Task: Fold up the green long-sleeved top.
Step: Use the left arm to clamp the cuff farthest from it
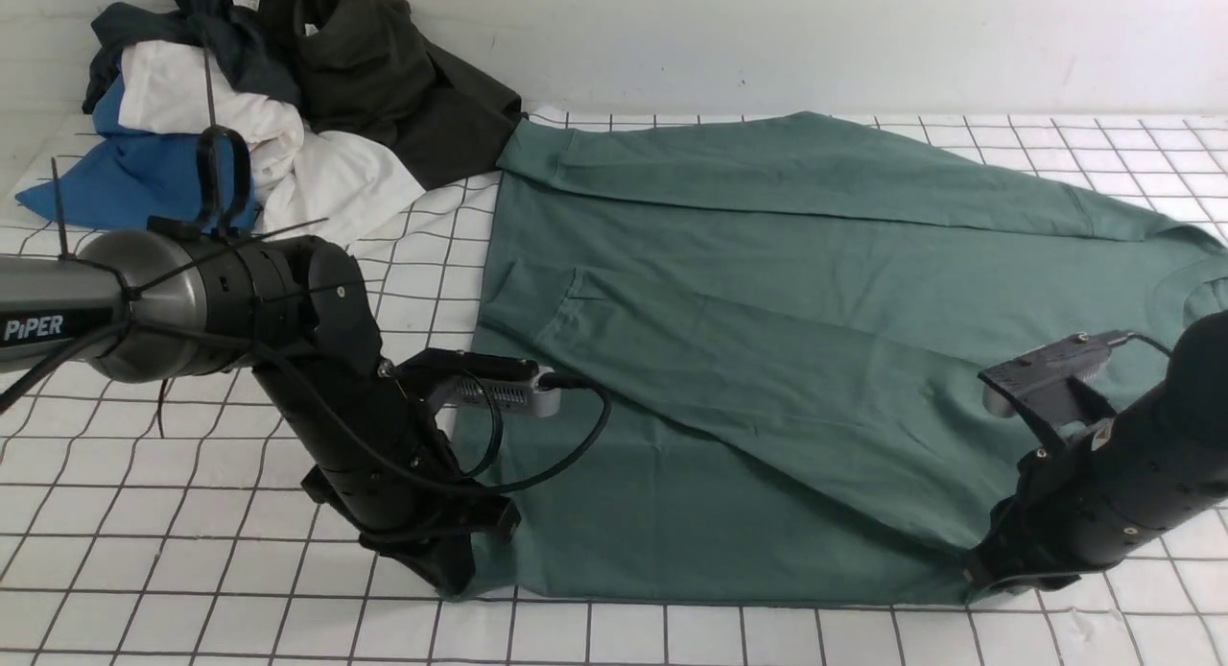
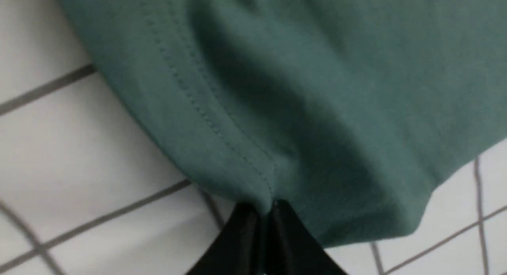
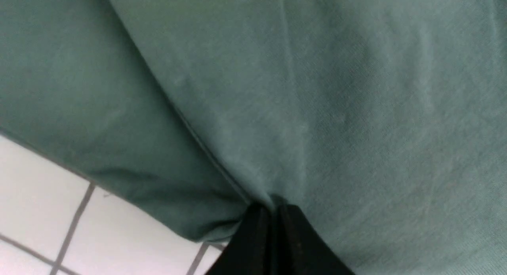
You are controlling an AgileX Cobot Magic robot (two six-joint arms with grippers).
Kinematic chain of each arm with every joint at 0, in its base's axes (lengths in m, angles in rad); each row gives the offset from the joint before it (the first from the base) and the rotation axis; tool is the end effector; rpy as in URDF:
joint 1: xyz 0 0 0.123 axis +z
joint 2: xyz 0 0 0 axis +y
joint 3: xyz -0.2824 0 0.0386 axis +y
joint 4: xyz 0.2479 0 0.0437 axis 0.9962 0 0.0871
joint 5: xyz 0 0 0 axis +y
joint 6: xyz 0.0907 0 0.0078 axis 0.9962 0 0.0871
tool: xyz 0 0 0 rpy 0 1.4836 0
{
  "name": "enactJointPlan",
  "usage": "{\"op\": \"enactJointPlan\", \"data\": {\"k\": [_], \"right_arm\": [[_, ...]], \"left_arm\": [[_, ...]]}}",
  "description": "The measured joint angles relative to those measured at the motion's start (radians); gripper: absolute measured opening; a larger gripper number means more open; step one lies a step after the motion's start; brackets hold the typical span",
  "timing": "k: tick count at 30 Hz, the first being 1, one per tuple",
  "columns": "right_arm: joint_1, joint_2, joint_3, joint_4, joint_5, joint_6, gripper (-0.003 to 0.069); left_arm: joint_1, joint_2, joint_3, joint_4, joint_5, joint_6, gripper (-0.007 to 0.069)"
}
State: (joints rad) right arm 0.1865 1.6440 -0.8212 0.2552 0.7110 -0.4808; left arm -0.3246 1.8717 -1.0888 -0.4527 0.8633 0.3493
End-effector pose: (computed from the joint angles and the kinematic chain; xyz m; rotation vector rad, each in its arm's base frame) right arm 0.2647 0.0652 0.1609 -0.7149 2.8974 0.2368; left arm 0.3055 -0.1348 0.1517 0.5798 3.0246 -0.5356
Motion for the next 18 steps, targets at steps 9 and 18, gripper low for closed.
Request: {"op": "enactJointPlan", "data": {"k": [9,18], "right_arm": [[0.000,-0.088,-0.013,-0.004,0.162,0.001,0.0000],[0.000,-0.098,0.043,-0.005,0.182,0.001,0.0003]], "left_arm": [[-0.019,-0.116,0.003,0.034,0.138,0.033,0.0005],[-0.019,-0.133,0.002,0.103,0.258,0.026,0.0006]]}}
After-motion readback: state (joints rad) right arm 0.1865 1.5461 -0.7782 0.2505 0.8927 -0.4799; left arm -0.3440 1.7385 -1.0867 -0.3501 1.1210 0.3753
